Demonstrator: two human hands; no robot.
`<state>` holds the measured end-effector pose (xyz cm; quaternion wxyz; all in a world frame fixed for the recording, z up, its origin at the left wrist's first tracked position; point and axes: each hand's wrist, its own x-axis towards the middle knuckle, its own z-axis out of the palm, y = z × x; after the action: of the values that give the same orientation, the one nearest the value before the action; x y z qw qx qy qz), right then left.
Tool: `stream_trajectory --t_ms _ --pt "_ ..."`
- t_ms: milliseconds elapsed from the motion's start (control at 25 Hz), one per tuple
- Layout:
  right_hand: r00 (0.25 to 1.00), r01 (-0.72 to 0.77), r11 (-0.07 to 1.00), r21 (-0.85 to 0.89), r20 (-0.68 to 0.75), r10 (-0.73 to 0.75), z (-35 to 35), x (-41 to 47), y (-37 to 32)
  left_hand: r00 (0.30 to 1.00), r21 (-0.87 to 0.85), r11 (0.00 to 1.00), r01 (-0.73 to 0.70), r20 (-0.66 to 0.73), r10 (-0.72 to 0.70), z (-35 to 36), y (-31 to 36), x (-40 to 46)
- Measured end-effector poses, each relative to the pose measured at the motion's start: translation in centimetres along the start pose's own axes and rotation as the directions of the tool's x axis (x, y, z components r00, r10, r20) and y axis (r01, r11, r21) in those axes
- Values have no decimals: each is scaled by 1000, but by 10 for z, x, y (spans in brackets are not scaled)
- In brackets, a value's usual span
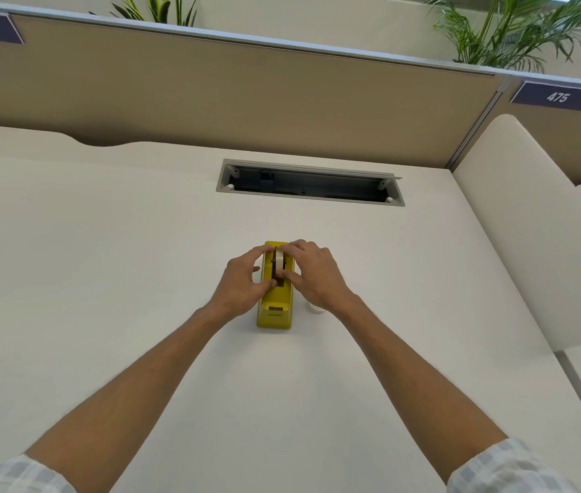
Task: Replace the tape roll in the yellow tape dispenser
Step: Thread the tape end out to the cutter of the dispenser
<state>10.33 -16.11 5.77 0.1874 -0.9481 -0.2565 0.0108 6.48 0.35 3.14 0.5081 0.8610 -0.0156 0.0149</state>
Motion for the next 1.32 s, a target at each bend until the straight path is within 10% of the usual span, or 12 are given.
stream_trajectory --t_ms 600,1320 --pt "980 -89 866 492 -112 164 -21 -17 -21 939 30 970 -242 -245 242 6 20 -21" --pt "992 -85 660 747 3 125 -40 -50 -6 973 -306 952 21 224 51 -35 43 -18"
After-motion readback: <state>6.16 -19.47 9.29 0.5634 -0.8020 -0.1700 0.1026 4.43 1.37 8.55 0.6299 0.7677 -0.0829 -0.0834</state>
